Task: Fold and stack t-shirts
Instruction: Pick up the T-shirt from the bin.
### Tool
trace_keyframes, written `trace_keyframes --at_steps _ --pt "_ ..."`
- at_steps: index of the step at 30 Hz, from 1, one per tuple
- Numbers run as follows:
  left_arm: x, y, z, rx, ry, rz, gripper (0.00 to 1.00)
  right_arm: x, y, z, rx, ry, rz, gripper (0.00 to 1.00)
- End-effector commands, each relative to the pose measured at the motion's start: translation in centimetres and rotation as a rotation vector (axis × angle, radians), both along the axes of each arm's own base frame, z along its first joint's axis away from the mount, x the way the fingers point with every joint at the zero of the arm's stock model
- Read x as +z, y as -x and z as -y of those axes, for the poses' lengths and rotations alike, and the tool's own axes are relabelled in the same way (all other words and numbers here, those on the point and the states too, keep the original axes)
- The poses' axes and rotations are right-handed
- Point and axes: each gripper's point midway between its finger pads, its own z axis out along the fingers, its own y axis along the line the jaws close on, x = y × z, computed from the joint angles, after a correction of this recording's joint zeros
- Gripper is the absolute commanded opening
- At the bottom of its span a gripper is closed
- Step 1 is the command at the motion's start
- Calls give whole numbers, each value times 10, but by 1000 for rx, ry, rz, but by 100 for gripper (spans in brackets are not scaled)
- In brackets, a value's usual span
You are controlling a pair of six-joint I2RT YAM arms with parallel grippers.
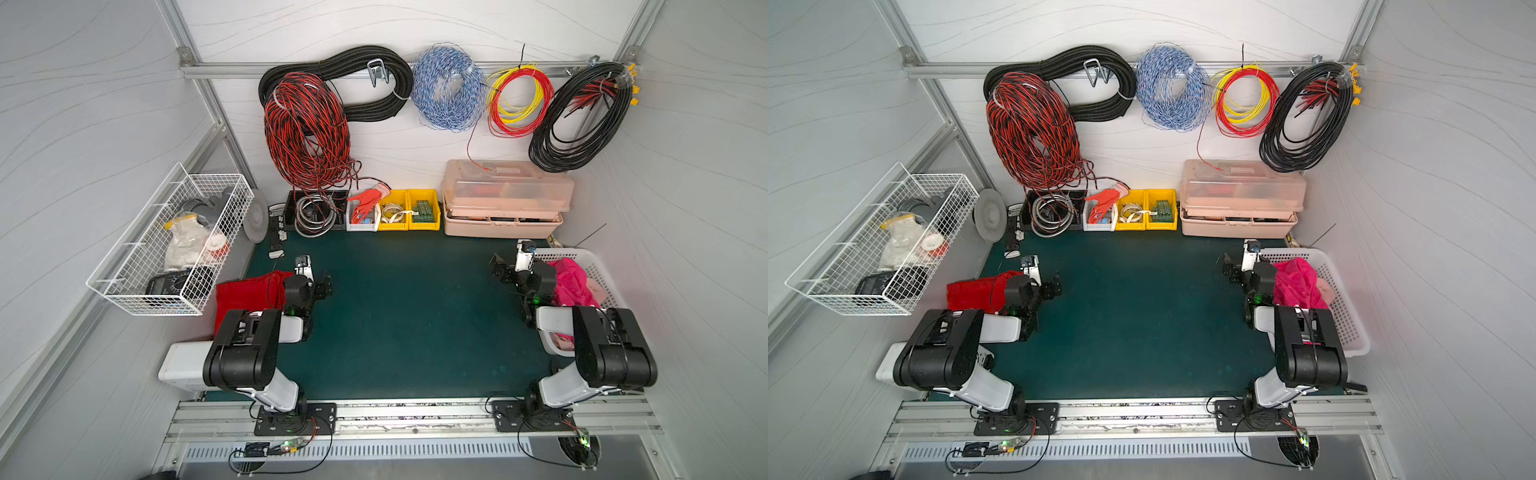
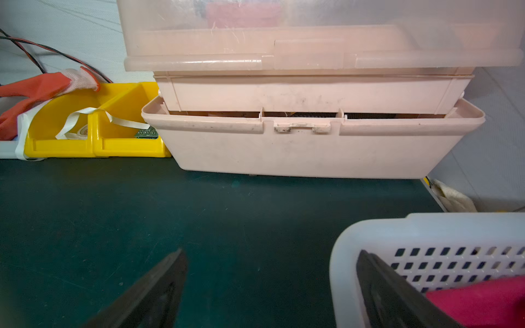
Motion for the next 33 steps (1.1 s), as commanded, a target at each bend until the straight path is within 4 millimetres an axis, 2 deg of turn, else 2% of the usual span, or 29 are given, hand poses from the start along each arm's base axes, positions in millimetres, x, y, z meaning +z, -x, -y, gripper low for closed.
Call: trace_keyframes --at_steps 1,17,20,23,25,26,28,29,31,33 --pt "18 -11 6 -79 51 58 100 -50 18 -2 4 -48 -180 99" --pt "18 -11 7 -84 51 59 100 -50 18 1 21 -85 -180 99" --pt "17 -11 6 -79 47 58 100 -51 17 1 2 -63 -186 99" --pt "23 -11 6 -39 -7 67 100 -48 17 12 -97 -24 -172 99" --pt "49 -8 5 23 -74 65 100 -32 18 26 -229 28 -166 99" --pt "75 -6 6 42 -100 88 100 -20 18 27 -267 60 -192 99" --pt "132 3 13 61 -137 161 100 24 20 27 -328 82 -193 99" --pt "163 10 13 85 -126 204 100 46 22 23 -338 79 -177 99" --pt "214 25 14 113 -10 246 100 84 28 4 -304 61 -144 99" --pt "244 39 18 102 71 200 100 106 38 -24 -176 15 -184 99"
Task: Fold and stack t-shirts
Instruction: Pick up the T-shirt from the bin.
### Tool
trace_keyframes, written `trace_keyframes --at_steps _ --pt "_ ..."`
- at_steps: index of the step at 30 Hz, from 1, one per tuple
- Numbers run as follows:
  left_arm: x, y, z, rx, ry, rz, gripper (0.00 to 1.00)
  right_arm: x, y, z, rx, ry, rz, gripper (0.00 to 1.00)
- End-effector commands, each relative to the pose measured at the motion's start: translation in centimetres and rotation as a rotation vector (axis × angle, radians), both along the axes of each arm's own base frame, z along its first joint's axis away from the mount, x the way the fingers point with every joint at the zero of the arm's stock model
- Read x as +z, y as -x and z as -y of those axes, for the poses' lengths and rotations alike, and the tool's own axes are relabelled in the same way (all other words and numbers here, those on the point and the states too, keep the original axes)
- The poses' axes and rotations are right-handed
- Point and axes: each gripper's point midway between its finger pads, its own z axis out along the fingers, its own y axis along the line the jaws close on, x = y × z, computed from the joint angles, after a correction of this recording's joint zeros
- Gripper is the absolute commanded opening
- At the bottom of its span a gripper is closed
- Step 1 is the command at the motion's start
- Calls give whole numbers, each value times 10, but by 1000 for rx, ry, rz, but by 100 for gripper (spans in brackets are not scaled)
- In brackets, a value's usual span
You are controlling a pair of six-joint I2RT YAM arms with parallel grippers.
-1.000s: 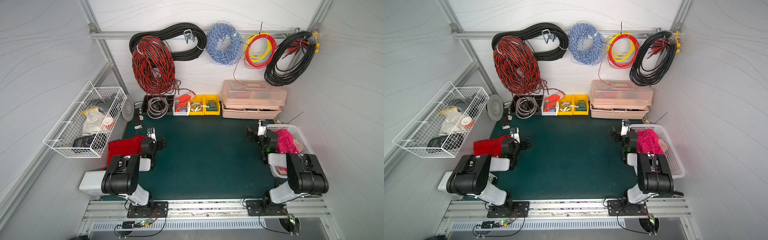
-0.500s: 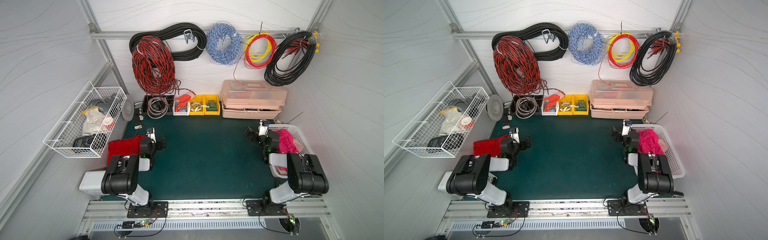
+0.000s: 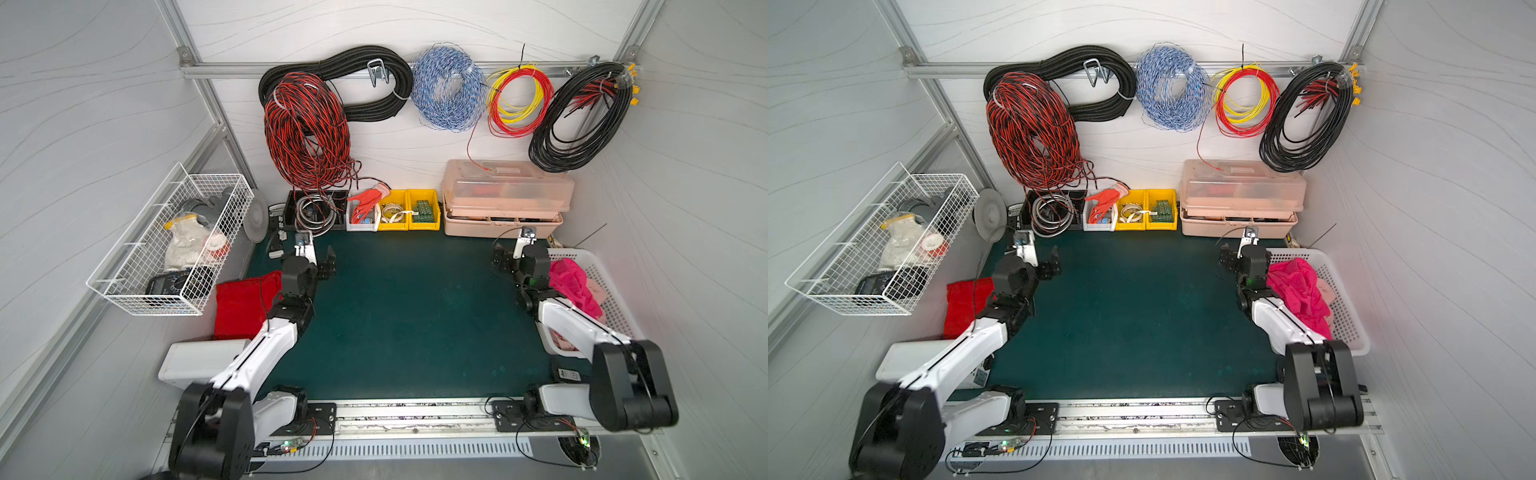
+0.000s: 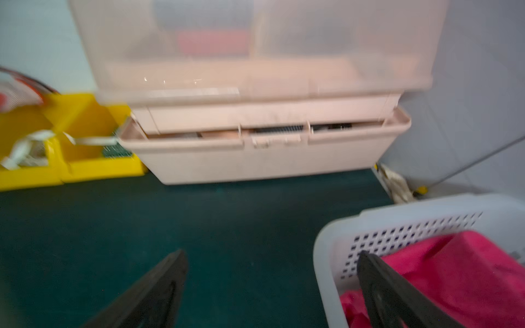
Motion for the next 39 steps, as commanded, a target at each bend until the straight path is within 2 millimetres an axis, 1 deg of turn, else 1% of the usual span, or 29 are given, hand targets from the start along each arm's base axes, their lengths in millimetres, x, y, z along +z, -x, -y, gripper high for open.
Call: trace_keyframes --at_steps 1,3,4,5,7,9,10,11,12,13,15,16,17,18,19,20,21,22,23,24,25,27,29,31,33,35,36,37,39 --pt "46 30 -7 42 120 -91 100 19 30 -22 86 -44 -156 99" --pt "57 41 15 -80 174 -151 100 30 38 -41 146 -102 -236 99" --pt "60 48 32 -176 208 -159 100 32 44 -47 146 -139 -291 99" --pt "63 56 48 -271 244 -155 100 38 52 -53 151 -191 -345 99" --pt "69 75 76 -441 316 -127 100 42 72 -79 252 -337 -465 99" --pt "80 97 97 -587 375 -91 100 45 87 -110 406 -479 -502 99" --pt "88 104 103 -634 406 -69 100 44 94 -122 478 -532 -515 99" --pt "96 110 107 -664 433 -48 100 43 98 -128 518 -560 -510 99" --pt "103 114 110 -691 453 -33 100 40 99 -127 507 -554 -497 99" --pt "109 116 113 -714 463 -25 100 36 97 -118 440 -508 -481 99" --pt "111 116 114 -717 464 -58 100 32 94 -83 224 -311 -449 99" --pt "106 112 111 -685 453 -98 100 32 91 -43 10 -141 -442 99" --pt "95 107 105 -629 438 -149 100 38 87 -13 -163 -57 -422 99" --pt "87 103 98 -575 412 -186 100 37 95 22 -326 56 -455 99" --pt "74 95 88 -500 391 -231 100 41 95 48 -462 87 -449 99" --pt "59 88 78 -423 368 -282 100 38 99 69 -556 101 -479 99" --pt "42 81 68 -345 332 -332 100 28 101 85 -610 67 -522 99" --pt "26 76 61 -283 288 -378 100 14 100 98 -638 -1 -566 99" --pt "11 70 58 -253 237 -417 100 0 97 111 -672 -82 -586 99" --pt "-3 66 57 -235 193 -447 100 -18 96 121 -700 -180 -610 99" --pt "-17 61 57 -217 161 -470 100 -36 94 126 -709 -274 -635 99" --pt "-46 53 58 -189 170 -529 100 -69 90 135 -730 -432 -669 99" --pt "-83 48 62 -162 196 -683 100 -95 89 141 -763 -505 -704 99" --pt "-112 45 75 -202 214 -792 100 -109 88 144 -776 -514 -722 99" --pt "-125 39 88 -253 244 -808 100 -123 88 146 -780 -527 -742 99" --pt "-128 34 94 -272 266 -793 100 -134 88 146 -768 -558 -759 98" --pt "-128 33 97 -278 271 -784 100 -139 87 146 -761 -570 -760 94" --pt "-125 31 98 -282 275 -768 100 -141 86 146 -750 -580 -752 79" --pt "-117 29 101 -295 278 -731 100 -142 85 146 -728 -608 -730 23"
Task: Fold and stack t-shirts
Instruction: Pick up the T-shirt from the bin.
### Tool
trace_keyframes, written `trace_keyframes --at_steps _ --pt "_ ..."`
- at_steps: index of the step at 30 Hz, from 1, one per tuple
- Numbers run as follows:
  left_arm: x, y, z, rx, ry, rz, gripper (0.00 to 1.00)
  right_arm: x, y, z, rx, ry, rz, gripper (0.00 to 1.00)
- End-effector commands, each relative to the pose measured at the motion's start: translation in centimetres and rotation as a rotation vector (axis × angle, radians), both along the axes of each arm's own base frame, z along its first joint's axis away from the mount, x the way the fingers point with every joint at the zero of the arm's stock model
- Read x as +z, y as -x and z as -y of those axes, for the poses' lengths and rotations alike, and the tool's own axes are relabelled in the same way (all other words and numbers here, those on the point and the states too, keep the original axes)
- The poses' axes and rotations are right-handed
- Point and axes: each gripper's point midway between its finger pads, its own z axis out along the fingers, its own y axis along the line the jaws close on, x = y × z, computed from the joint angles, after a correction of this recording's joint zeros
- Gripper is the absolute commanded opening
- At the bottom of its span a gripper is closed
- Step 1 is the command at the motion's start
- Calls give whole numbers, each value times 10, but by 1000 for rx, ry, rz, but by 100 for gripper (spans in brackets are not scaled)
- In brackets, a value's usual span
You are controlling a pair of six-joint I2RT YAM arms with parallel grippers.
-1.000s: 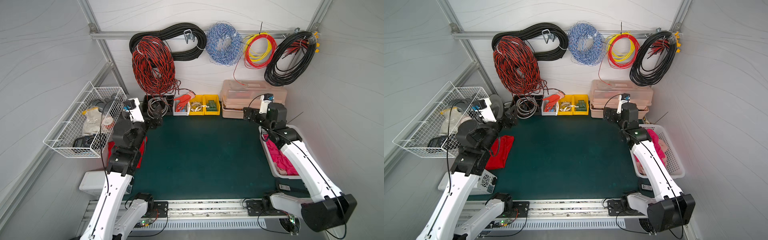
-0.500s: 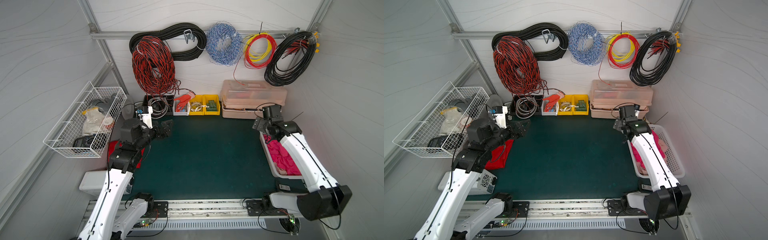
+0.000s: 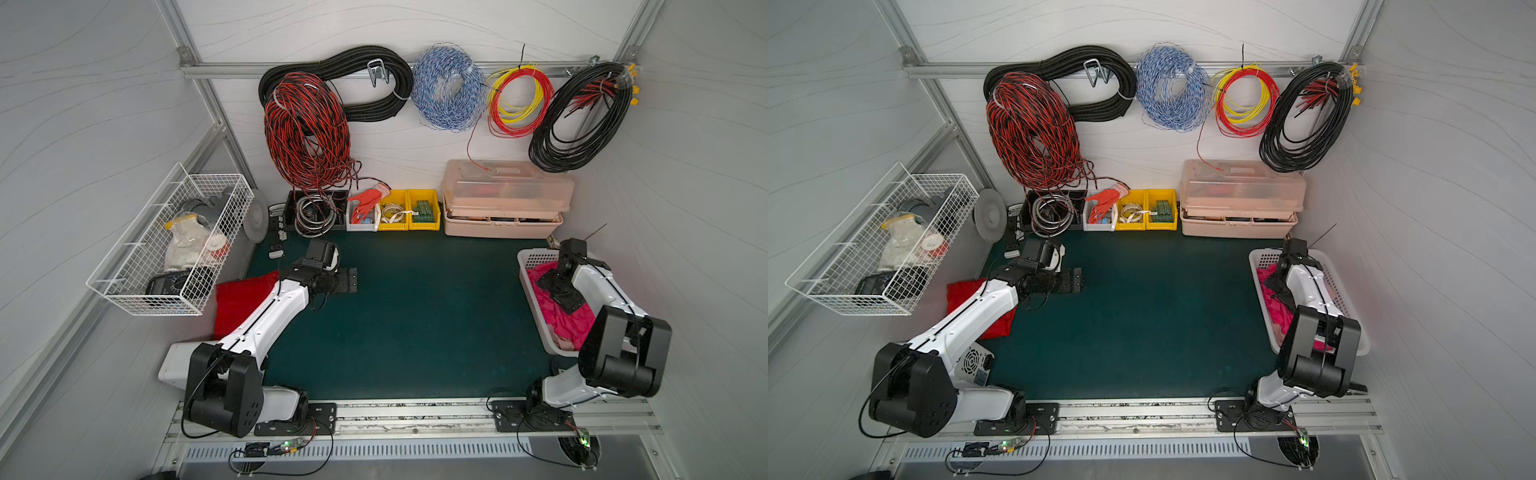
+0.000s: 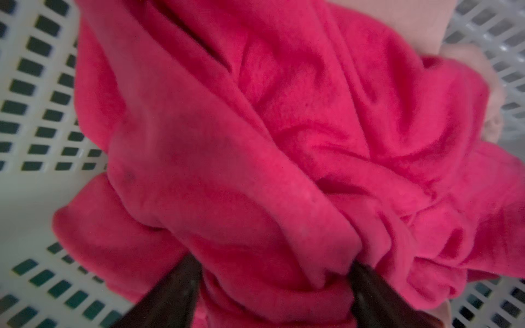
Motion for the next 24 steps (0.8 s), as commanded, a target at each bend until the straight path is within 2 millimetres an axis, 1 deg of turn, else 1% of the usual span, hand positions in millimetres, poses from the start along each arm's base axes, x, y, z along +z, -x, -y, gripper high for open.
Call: trace_keyframes --at_steps 1,3,4,5,7,8,9,10,11,12,14,15,17,18,20,22,24 --pt "38 -19 15 -20 72 155 100 2 -12 -3 7 -63 97 2" --pt "48 -20 17 -27 78 190 99 17 -12 -1 14 -43 124 0" --pt "53 -19 18 -32 83 203 95 29 -13 1 21 -27 148 0" --pt "57 -18 19 -42 89 214 91 42 -13 1 31 -10 181 0" --pt "63 -16 21 -49 93 217 90 73 -12 0 52 19 260 0" --pt "64 -14 21 -51 88 213 89 89 -10 -3 67 29 300 0" --pt "66 -12 21 -54 81 213 89 103 -7 -7 77 31 337 0" --pt "68 -10 22 -57 81 215 96 118 -5 -12 88 26 386 0" --pt "70 -8 23 -61 89 217 99 138 -2 -19 112 19 465 0" --pt "72 -5 23 -59 97 215 100 161 -2 -30 159 6 572 0" --pt "78 1 24 -62 119 233 100 216 1 -65 301 -54 808 0" --pt "81 4 23 -58 129 244 100 239 4 -84 368 -112 895 0" --pt "86 10 23 -60 141 263 100 280 9 -129 534 -249 1024 0" --pt "87 14 19 -46 140 267 100 297 16 -157 628 -301 1060 0" --pt "90 21 17 -27 154 273 100 308 23 -196 755 -327 1041 0" --pt "97 25 17 -10 200 323 100 304 26 -235 882 -357 974 0" --pt "111 26 17 34 305 407 100 292 29 -276 1006 -412 901 0"
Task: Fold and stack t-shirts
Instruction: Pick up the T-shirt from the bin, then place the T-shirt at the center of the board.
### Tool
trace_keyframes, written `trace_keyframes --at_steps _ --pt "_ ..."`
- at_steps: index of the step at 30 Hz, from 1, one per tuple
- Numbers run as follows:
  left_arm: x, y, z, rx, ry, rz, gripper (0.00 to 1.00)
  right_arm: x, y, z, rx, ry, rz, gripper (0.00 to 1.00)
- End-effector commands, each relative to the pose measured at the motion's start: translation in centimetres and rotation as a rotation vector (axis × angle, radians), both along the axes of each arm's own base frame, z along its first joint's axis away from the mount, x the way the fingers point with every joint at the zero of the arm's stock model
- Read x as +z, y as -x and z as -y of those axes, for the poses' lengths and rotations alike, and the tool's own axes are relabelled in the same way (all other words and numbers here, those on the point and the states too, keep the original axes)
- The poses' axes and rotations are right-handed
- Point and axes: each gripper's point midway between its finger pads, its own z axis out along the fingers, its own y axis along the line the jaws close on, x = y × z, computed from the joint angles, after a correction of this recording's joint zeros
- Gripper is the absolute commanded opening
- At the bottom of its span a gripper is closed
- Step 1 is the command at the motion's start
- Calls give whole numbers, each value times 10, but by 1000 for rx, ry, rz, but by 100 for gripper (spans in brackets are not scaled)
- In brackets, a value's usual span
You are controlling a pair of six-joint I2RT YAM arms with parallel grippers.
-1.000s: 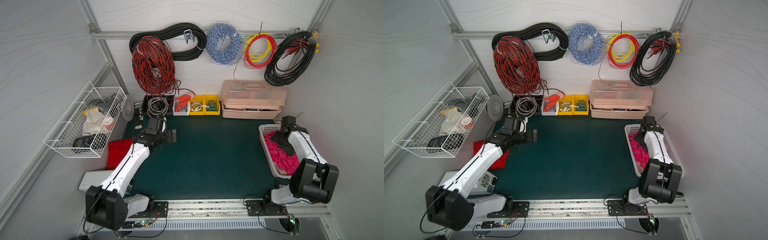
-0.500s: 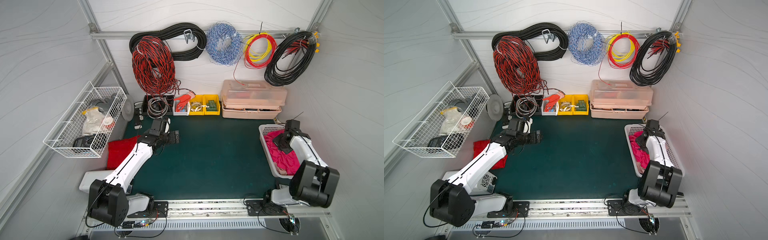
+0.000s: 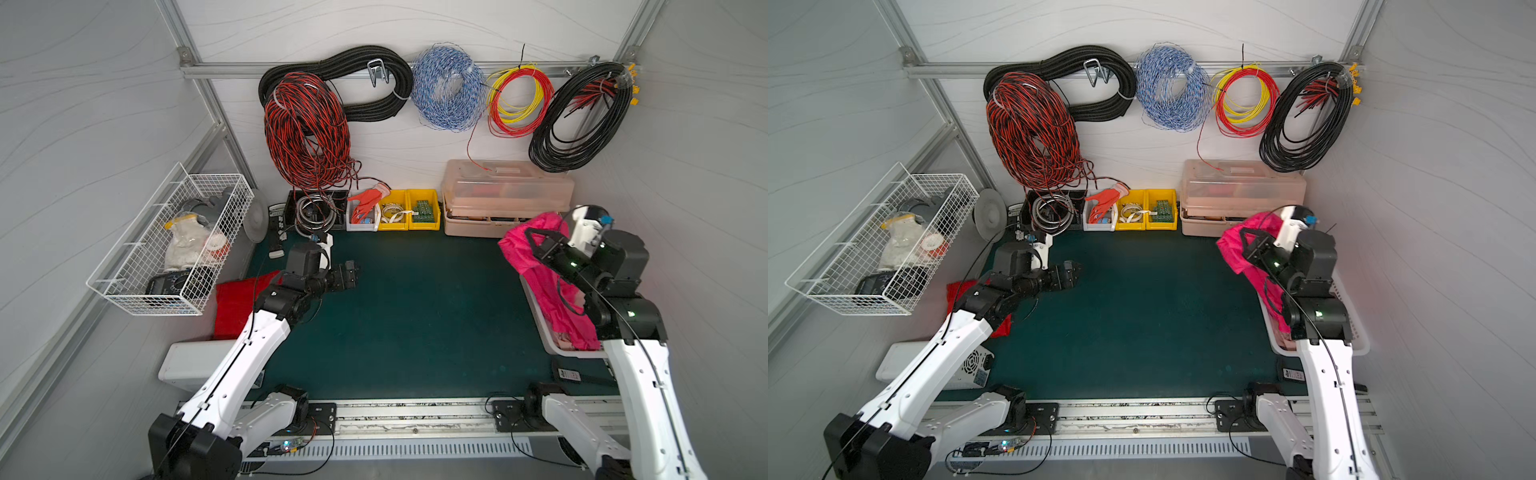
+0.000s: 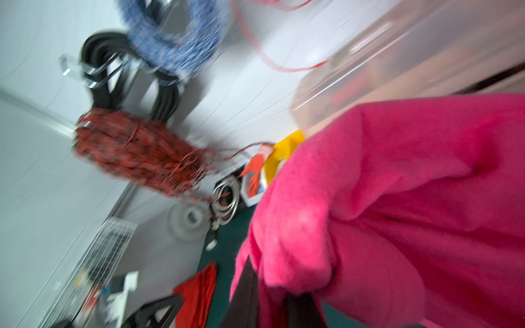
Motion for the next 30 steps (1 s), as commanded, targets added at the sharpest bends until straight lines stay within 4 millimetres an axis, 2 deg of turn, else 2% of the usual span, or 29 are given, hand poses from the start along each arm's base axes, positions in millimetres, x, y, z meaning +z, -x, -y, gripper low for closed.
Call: trace_keyframes --at_steps 1,4,6,8,11,12,15,18,19,20,22,24,25,28,30 --pt "23 2 3 39 210 118 100 -20 9 -69 255 57 -64 0" --pt "46 4 6 -5 474 246 100 -46 20 -129 409 143 -110 0" --pt "55 5 10 -44 519 286 100 -70 22 -163 466 195 -154 0" --pt "37 6 15 -71 410 148 100 -101 22 -194 517 230 -222 4" --pt "0 13 15 -101 247 -47 100 -150 29 -244 629 252 -324 37" --pt "-9 16 12 -95 215 -71 100 -168 35 -262 676 271 -365 43" --pt "-25 24 0 -47 159 -51 100 -207 58 -309 803 391 -427 43" --pt "-33 28 -5 -22 152 -6 100 -223 76 -344 877 456 -420 33" --pt "-33 28 -4 -27 157 -7 100 -226 81 -354 902 459 -417 32" --pt "-33 30 -2 -41 157 -22 100 -229 86 -361 925 466 -419 40" --pt "-36 30 2 -66 127 -77 100 -235 82 -358 892 531 -432 48" --pt "-39 31 6 -97 94 -115 100 -241 65 -333 755 608 -436 51" --pt "-40 31 11 -120 76 -119 100 -242 45 -302 613 662 -446 60" --pt "-40 33 28 -162 31 -110 100 -246 12 -216 321 704 -518 80" --pt "-44 32 44 -187 26 -106 100 -260 -1 -154 147 657 -612 84"
